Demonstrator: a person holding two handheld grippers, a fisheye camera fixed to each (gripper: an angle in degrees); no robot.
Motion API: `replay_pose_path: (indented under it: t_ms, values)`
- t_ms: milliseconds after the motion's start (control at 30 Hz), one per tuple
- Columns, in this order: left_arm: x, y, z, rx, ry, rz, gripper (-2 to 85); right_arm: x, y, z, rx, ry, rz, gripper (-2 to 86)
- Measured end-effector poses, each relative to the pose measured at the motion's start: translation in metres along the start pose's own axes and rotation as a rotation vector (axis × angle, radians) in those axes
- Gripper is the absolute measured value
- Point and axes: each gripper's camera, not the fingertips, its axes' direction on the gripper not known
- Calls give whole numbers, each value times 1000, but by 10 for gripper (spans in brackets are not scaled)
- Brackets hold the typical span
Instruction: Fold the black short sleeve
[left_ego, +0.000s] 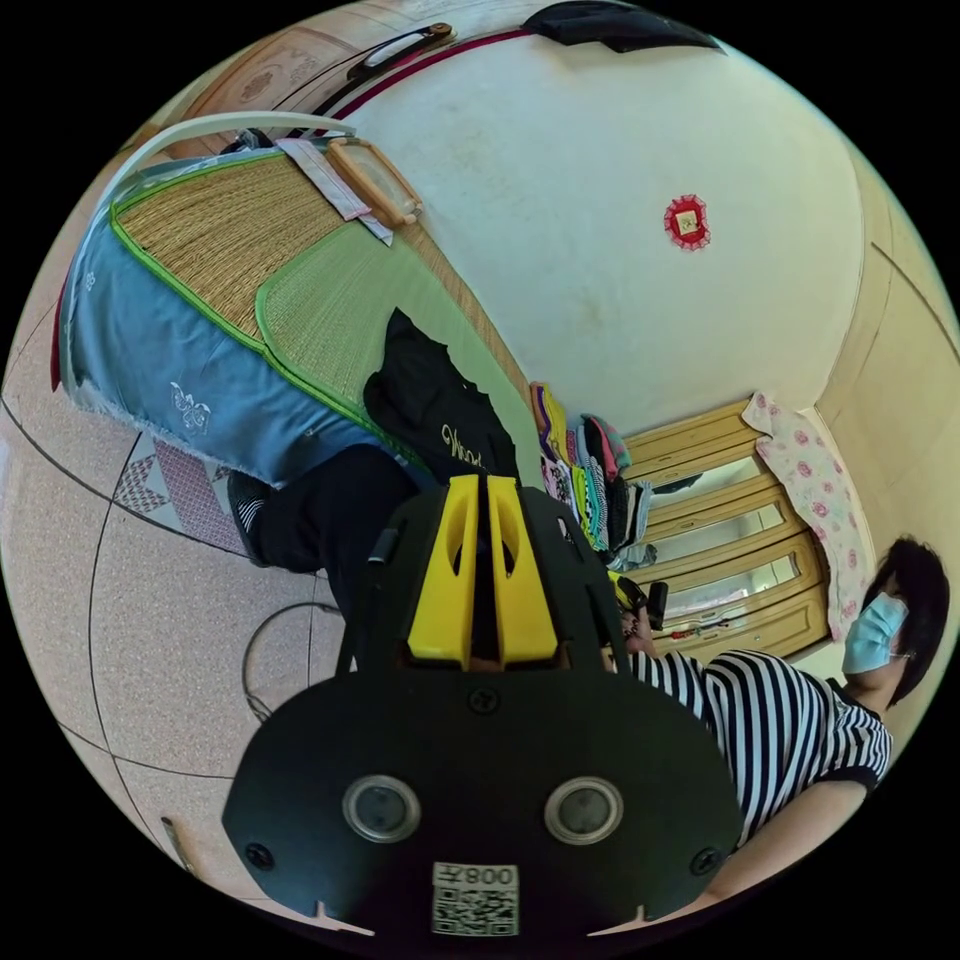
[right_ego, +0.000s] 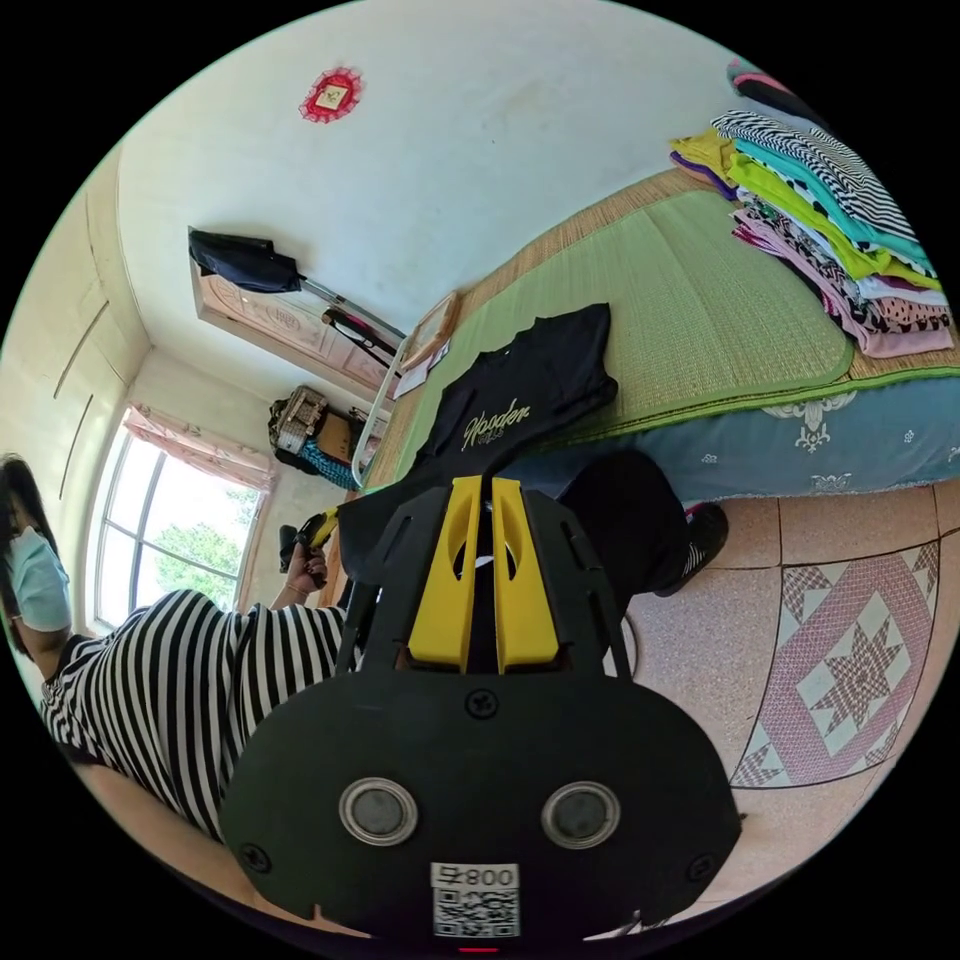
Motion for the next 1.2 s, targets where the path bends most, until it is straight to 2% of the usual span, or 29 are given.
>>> replay_pose_path:
  t_ms: [533, 1200]
  values:
    - [-8, 14, 3, 10, 37, -32, 14, 20, 15, -3, 21, -22, 36, 19]
    - [8, -53, 31, -5, 50, -42, 13, 30, -37, 34, 40, -39, 56, 18]
